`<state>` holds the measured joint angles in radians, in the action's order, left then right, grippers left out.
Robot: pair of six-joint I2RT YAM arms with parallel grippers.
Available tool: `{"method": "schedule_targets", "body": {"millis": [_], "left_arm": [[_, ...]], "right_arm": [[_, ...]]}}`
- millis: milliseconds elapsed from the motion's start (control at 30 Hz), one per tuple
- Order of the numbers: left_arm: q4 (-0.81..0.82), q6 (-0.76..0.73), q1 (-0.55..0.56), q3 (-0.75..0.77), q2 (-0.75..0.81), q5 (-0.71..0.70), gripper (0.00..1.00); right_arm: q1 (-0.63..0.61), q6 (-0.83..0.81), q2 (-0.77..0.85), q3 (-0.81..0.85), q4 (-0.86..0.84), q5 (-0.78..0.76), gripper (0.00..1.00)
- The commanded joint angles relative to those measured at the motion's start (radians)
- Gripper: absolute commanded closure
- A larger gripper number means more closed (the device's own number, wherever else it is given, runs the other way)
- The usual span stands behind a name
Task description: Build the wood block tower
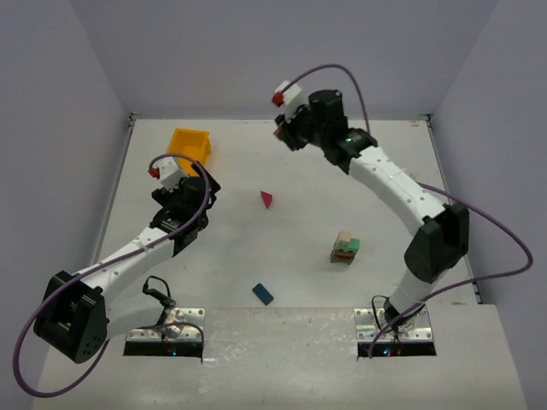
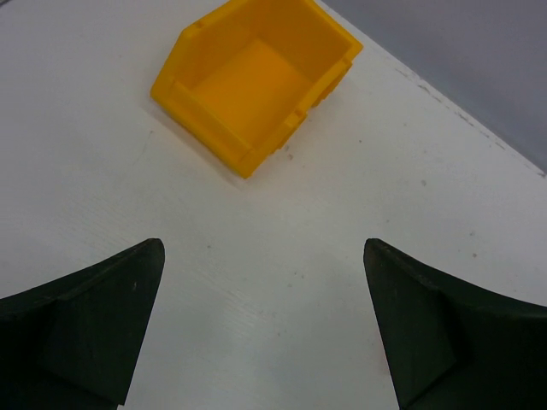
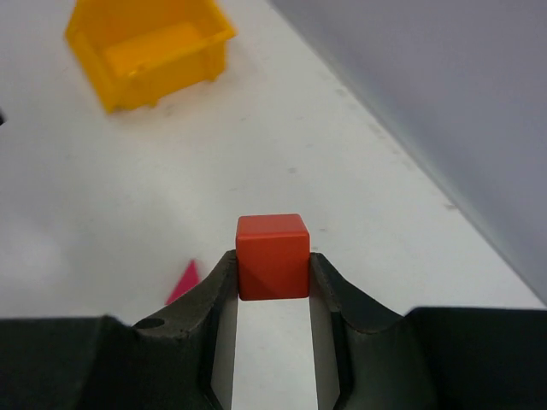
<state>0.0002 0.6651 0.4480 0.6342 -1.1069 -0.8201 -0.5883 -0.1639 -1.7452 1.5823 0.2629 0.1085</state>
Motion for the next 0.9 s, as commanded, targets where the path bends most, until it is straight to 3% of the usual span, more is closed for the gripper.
{"method": "schedule_targets", "body": {"millis": [0, 267, 433, 633, 867], "left_arm": [[-0.04, 0.02, -0.003, 0.055, -0.026, -0.09, 0.0], [-0.018, -0.045, -0.002, 0.083, -0.107, -0.034, 0.0], [-0.059, -0.049, -0.002, 0.157, -0.189, -0.019, 0.0], [-0.161, -0.048, 0.0, 0.265, -0.26, -0.033, 0.0], [-0.198, -0.04, 0.001, 0.256, -0.209, -0.041, 0.0]], "right_arm": [[0.174, -0.088, 0.142, 0.025, 0.08, 0.034, 0.94], [0.483, -0.378, 0.329, -0.195, 0.176, -0.01, 0.94], [0.522, -0.495, 0.436, -0.392, 0.217, -0.04, 0.94], [0.524, -0.525, 0.576, -0.491, 0.408, 0.11, 0.94], [0.524, -0.569, 0.657, -0.543, 0.552, 0.256, 0.92]]}}
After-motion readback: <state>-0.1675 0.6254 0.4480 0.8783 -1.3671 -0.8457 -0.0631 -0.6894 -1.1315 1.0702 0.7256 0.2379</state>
